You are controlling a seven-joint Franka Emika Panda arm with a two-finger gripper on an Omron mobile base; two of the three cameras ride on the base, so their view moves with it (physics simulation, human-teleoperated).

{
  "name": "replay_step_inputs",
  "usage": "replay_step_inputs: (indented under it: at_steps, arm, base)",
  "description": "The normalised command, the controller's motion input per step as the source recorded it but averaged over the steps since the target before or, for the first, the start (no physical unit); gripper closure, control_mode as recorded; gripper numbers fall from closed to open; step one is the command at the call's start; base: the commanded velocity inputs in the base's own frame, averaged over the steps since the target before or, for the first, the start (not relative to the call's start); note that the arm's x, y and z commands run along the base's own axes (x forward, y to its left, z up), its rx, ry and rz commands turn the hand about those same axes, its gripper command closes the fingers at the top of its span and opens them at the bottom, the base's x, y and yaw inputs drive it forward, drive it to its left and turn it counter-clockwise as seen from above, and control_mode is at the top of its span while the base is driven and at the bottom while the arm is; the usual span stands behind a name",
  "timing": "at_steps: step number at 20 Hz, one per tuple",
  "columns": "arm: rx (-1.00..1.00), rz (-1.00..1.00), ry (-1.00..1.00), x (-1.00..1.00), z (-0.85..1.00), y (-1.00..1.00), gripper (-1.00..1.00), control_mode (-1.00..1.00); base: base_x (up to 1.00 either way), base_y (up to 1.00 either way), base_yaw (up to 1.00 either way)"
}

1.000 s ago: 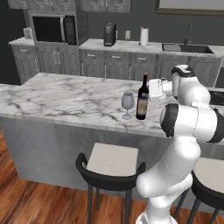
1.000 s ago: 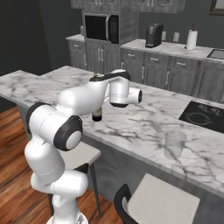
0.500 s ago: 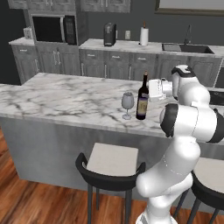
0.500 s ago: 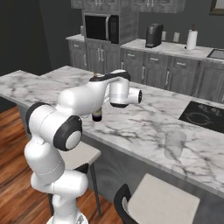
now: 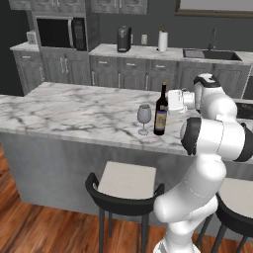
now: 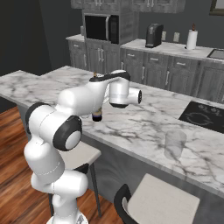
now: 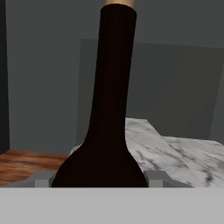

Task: There is a wine glass and glass cup on the dining counter. Place the wine bottle next to the wine glass and the juice bottle next to the glass cup.

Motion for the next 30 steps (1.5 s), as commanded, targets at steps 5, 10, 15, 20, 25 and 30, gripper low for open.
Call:
replay_step_inputs:
  at_steps: [5, 10, 15, 20, 25, 30]
  arm:
    - [0.0, 0.0, 0.0, -0.04, -0.1, -0.05, -1.0, -1.0]
    - [0.0, 0.0, 0.0, -0.04, 0.0, -0.06, -1.0, -1.0]
    - [0.0, 0.0, 0.0, -0.09, 0.0, -0.02, -1.0, -1.0]
    - [0.0, 0.0, 0.0, -0.12, 0.0, -0.02, -1.0, -1.0]
    - [0.0, 0.0, -0.03, -0.21, 0.0, -0.08, -1.0, -1.0]
    - [0.0, 0.0, -0.03, -0.19, 0.01, -0.15, -1.0, -1.0]
  base:
    - [0.0, 0.0, 0.0]
    - [0.0, 0.0, 0.0]
    - [0.0, 0.0, 0.0]
    - [0.0, 0.0, 0.0]
    - [0.0, 0.0, 0.0]
    - [0.0, 0.0, 0.0]
